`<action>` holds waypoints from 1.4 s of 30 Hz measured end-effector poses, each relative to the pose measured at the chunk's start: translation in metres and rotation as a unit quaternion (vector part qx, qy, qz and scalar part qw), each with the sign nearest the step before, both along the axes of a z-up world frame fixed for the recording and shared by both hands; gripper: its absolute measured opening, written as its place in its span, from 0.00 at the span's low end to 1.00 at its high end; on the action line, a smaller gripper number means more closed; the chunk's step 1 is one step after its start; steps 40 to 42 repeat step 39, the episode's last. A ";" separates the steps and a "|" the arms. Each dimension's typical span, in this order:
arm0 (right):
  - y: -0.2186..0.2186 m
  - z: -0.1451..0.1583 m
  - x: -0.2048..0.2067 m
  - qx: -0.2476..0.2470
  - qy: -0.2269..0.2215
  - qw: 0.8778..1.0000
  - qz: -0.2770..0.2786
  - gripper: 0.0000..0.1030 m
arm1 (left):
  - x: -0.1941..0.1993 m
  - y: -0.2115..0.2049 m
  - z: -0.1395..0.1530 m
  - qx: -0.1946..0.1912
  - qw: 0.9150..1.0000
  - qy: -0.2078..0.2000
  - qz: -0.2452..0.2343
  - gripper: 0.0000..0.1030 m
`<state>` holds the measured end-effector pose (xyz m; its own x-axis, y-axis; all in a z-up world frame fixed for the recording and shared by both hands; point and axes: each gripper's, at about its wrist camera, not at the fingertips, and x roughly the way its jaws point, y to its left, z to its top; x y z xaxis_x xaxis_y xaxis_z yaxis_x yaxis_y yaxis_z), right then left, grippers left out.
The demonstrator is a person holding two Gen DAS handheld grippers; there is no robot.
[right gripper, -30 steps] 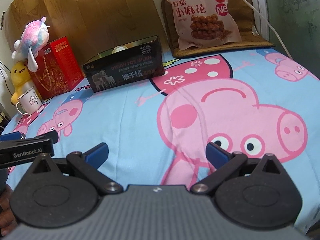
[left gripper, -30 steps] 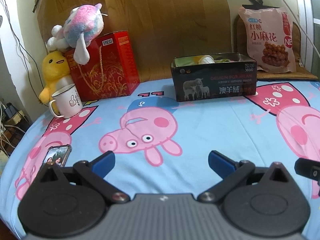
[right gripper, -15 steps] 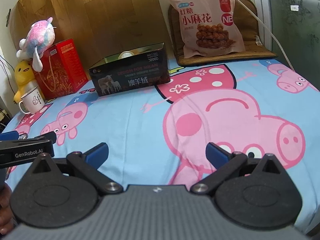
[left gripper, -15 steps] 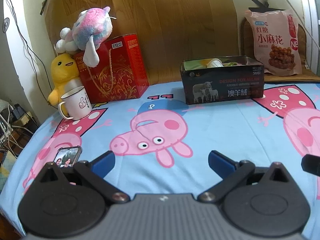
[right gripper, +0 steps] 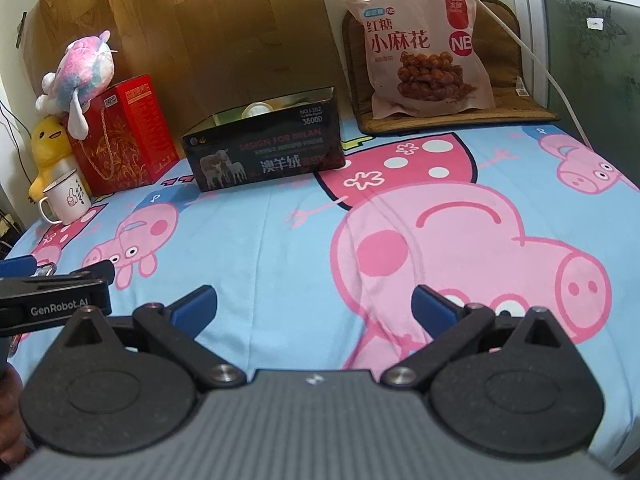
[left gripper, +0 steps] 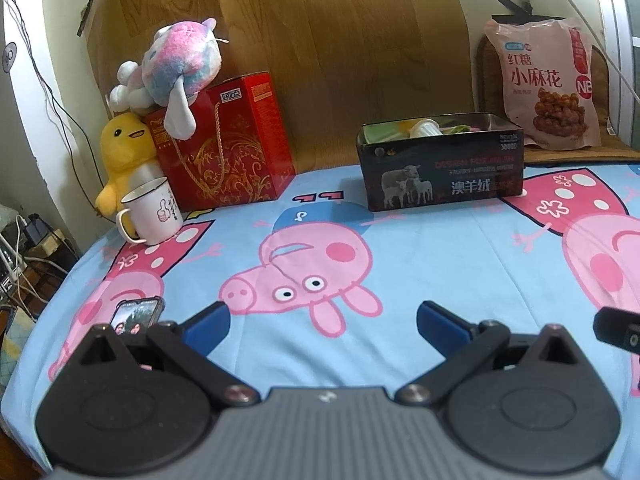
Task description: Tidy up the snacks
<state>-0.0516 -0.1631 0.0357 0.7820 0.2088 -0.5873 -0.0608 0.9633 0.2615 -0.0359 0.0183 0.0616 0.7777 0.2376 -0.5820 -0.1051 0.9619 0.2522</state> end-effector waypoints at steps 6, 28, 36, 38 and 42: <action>0.001 0.000 0.001 -0.001 0.001 1.000 0.001 1.00 | 0.000 0.000 0.000 -0.004 1.000 0.006 -0.006 1.00; 0.001 -0.004 0.001 0.004 0.008 1.000 0.002 1.00 | 0.000 -0.003 -0.004 -0.004 1.000 0.017 -0.010 1.00; 0.002 -0.005 0.002 0.004 0.011 1.000 0.002 1.00 | -0.001 -0.001 -0.006 -0.017 1.000 0.015 -0.015 1.00; 0.002 -0.006 0.002 0.003 0.011 1.000 0.001 1.00 | -0.002 -0.001 -0.005 -0.018 1.000 0.013 -0.018 1.00; 0.002 -0.006 0.002 0.002 0.012 1.000 0.001 1.00 | -0.002 -0.001 -0.005 -0.023 0.999 0.014 -0.020 1.00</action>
